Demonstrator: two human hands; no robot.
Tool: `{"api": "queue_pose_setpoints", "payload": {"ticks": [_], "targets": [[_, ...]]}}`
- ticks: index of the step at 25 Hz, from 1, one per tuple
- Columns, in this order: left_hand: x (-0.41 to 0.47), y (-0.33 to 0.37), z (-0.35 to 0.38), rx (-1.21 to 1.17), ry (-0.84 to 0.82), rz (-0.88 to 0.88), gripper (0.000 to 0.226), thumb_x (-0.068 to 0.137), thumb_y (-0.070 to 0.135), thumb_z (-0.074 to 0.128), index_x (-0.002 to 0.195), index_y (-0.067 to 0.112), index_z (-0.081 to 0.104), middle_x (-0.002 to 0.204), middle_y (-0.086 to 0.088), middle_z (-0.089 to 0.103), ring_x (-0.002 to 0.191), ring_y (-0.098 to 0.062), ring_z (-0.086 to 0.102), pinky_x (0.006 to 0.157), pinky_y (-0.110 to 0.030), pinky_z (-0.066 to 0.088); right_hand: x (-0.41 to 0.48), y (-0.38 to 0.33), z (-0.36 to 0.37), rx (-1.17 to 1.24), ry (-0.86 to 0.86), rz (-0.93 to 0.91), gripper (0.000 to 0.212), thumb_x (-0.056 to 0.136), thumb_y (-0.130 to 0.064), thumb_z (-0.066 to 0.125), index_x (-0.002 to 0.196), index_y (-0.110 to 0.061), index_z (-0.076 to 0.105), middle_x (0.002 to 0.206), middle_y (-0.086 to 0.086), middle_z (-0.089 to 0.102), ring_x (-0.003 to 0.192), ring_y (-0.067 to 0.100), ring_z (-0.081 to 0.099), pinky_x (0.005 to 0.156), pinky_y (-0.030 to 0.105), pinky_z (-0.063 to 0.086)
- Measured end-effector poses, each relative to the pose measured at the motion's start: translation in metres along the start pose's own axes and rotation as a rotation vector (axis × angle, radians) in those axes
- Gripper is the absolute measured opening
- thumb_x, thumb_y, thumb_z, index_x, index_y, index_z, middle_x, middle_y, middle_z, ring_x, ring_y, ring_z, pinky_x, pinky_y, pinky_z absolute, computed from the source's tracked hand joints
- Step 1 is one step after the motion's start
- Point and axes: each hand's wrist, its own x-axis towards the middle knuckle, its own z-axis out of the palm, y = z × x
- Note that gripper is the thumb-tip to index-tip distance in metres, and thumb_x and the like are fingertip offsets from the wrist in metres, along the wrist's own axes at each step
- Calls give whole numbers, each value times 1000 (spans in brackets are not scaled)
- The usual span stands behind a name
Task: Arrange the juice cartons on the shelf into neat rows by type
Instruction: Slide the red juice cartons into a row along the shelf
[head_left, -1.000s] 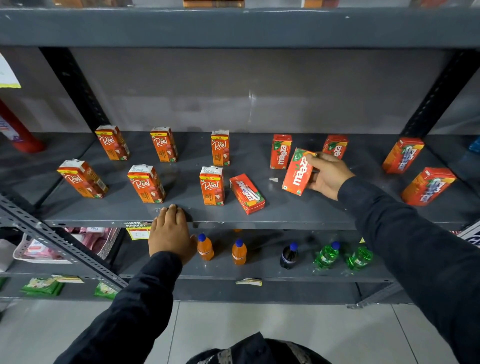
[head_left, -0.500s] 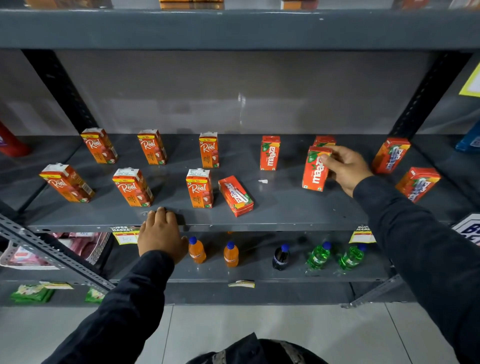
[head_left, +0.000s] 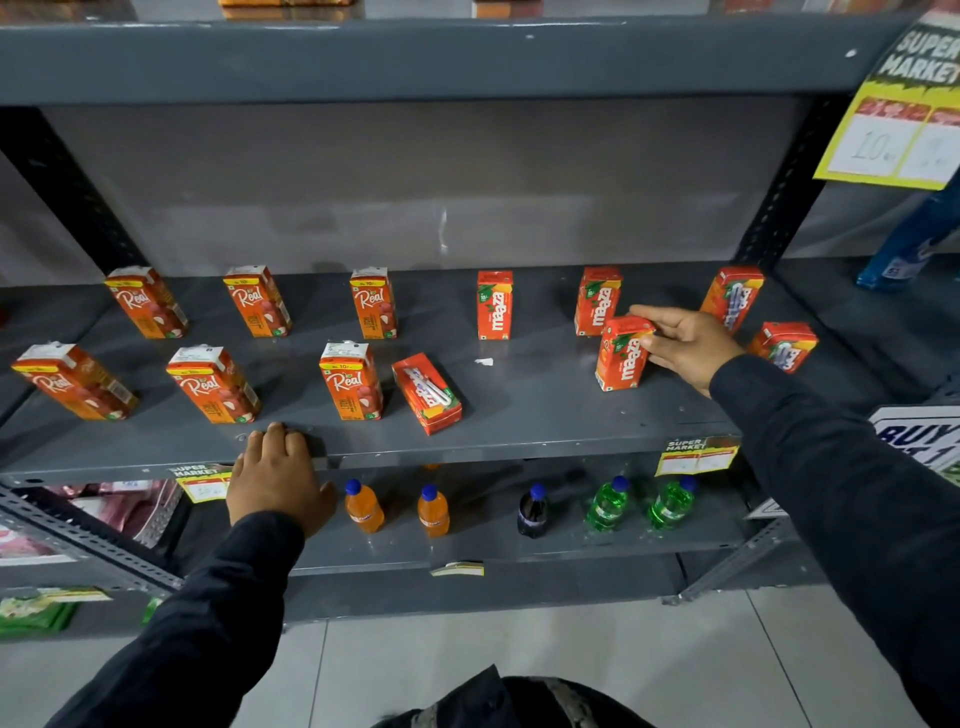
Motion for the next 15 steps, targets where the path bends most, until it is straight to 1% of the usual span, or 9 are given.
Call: {"api": "queue_pose_setpoints", "payload": {"ticks": [2, 3, 6, 8, 13, 15], "targets": [[0, 1, -1, 4, 2, -1, 66, 58, 40, 77, 108, 5, 53, 122, -16, 52, 117, -35, 44, 95, -49, 47, 0, 1, -6, -41, -13, -2, 47, 91, 0, 50, 136, -13, 44, 126, 5, 57, 113, 15, 56, 90, 28, 46], [-1, 1, -1, 4, 0, -3, 66, 58, 40, 78, 109, 5, 53, 122, -16, 52, 117, -35, 44, 95, -49, 47, 0, 2, -9, -56, -20, -4, 47, 91, -1, 51, 136, -14, 44, 126, 5, 58, 111, 13, 57, 89, 26, 47], [-2, 2, -1, 4, 2, -11, 68, 58, 40, 78, 110, 4, 53, 124, -17, 52, 118, -36, 44, 96, -50, 46, -3, 5, -13, -78, -40, -3, 47, 92, -3, 51, 136, -18, 45, 125, 2, 59, 105, 4, 58, 79, 16, 51], [-2, 3, -1, -4, 7, -12, 67, 58, 39, 78, 109, 3, 53, 123, -18, 52, 117, -37, 44, 95, -50, 46, -5, 6, -13, -83, -37, 0, 47, 92, -3, 51, 136, -19, 46, 125, 2, 59, 105, 3, 58, 77, 15, 51], [-1, 0, 2, -14, 16, -16, 67, 57, 36, 79, 109, 3, 53, 123, -19, 53, 117, -38, 45, 96, -52, 46, -8, 7, -7, -71, -16, -7, 47, 92, -3, 51, 135, -22, 46, 133, 3, 55, 117, 14, 54, 85, 23, 48], [-1, -1, 4, -19, 20, -8, 67, 57, 36, 79, 109, 3, 53, 123, -19, 53, 118, -38, 44, 96, -52, 46, -11, 7, -5, -122, -2, -27, 53, 89, 1, 53, 137, -22, 44, 137, 3, 52, 125, 16, 49, 93, 27, 45]]}}
